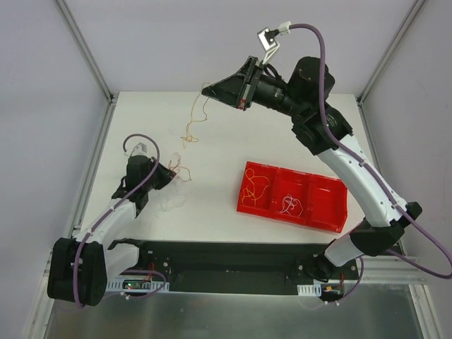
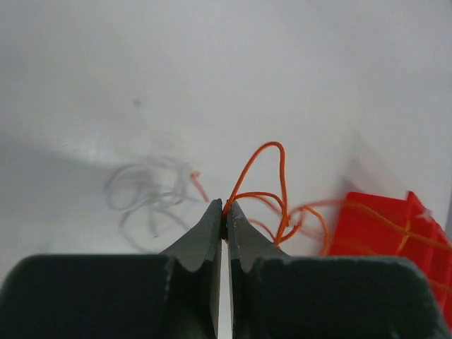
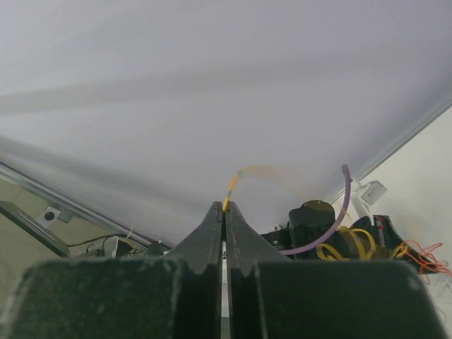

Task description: Untangle the cables

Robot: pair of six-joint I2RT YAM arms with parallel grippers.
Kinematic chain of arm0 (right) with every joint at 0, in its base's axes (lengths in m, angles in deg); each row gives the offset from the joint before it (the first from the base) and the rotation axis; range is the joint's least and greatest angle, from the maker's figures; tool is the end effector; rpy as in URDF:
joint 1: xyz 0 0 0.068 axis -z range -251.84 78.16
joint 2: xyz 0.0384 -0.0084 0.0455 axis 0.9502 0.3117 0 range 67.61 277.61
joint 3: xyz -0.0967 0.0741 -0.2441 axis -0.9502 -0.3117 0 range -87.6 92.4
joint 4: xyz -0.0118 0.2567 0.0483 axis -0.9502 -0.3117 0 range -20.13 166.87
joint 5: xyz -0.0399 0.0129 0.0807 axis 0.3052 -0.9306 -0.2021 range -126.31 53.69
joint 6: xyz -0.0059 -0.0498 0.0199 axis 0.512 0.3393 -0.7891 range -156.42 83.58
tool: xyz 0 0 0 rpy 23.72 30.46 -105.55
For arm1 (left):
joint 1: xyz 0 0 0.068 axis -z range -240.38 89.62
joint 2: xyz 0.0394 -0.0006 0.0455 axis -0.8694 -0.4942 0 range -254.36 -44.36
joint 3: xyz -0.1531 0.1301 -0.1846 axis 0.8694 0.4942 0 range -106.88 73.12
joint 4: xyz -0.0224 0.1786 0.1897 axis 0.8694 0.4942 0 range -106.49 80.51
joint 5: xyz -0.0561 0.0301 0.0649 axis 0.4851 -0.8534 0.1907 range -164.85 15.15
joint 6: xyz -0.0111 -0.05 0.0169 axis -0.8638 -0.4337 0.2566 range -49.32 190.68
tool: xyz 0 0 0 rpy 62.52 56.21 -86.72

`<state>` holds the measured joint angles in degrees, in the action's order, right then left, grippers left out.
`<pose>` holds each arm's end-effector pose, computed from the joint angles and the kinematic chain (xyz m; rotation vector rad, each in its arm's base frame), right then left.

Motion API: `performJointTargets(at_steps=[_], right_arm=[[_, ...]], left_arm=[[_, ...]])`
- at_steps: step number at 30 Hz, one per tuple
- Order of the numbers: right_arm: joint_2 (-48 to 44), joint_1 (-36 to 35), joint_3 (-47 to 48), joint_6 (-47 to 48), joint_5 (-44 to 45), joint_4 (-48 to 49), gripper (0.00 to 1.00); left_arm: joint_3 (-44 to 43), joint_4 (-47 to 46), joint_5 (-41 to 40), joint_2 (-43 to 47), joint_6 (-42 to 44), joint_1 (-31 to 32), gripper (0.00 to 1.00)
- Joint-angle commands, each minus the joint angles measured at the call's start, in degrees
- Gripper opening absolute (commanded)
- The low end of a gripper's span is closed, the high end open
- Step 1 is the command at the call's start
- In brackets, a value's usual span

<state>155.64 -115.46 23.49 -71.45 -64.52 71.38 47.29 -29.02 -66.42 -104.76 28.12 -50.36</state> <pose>0.2153 0.2283 0.5603 -0.5743 1.3380 1.4596 0.2223 -0.0445 0.2125 -0.4706 1.9711 -0.7381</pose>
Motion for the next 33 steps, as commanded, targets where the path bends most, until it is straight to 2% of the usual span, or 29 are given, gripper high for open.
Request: performJointTargets(at_steps=[1, 6, 9, 16, 22, 24, 27, 28, 33], right_arm=[[-4.2, 1.4, 2.4, 4.3, 0.8, -3.1, 0.00], [-10.1, 4.5, -1.9, 6.9, 3.1, -5.0, 0.01], [-14.4, 5.5, -4.3, 12.3, 5.0, -10.0, 0.00], [-28.0, 5.6, -31.0, 19.2, 12.2, -13.4, 0.00], [-31.4, 5.6, -44.1, 22.8, 13.4, -11.1, 0.00], [-31.3, 5.6, -47.0, 23.5, 13.8, -10.2, 0.00], [-30.9, 5.6, -52.1, 23.3, 15.4, -7.9, 0.00], [-30.7, 5.6, -53.4, 23.3, 16.6, -7.4, 0.00], [-30.2, 5.6, -60.5, 24.5, 23.9, -5.3, 0.00]], left_arm=[[4.4, 10.9, -4.8, 4.0, -0.5, -4.1, 0.00], [4.4, 16.0, -9.6, 9.2, 1.4, -4.2, 0.00], [2.5, 17.5, -8.8, 9.7, 2.5, -4.4, 0.00], [-7.6, 21.9, 0.5, 9.3, 8.3, -4.4, 0.01], [-12.1, 24.2, 9.3, 8.3, 13.9, -4.4, 0.21], [-12.3, 24.8, 11.3, 8.7, 14.4, -4.4, 0.32], [-12.1, 26.5, 12.8, 10.1, 13.7, -4.4, 0.55], [-12.1, 27.0, 13.0, 10.7, 13.5, -4.4, 0.59], [-14.1, 29.3, 14.8, 12.9, 15.0, -4.4, 0.64]])
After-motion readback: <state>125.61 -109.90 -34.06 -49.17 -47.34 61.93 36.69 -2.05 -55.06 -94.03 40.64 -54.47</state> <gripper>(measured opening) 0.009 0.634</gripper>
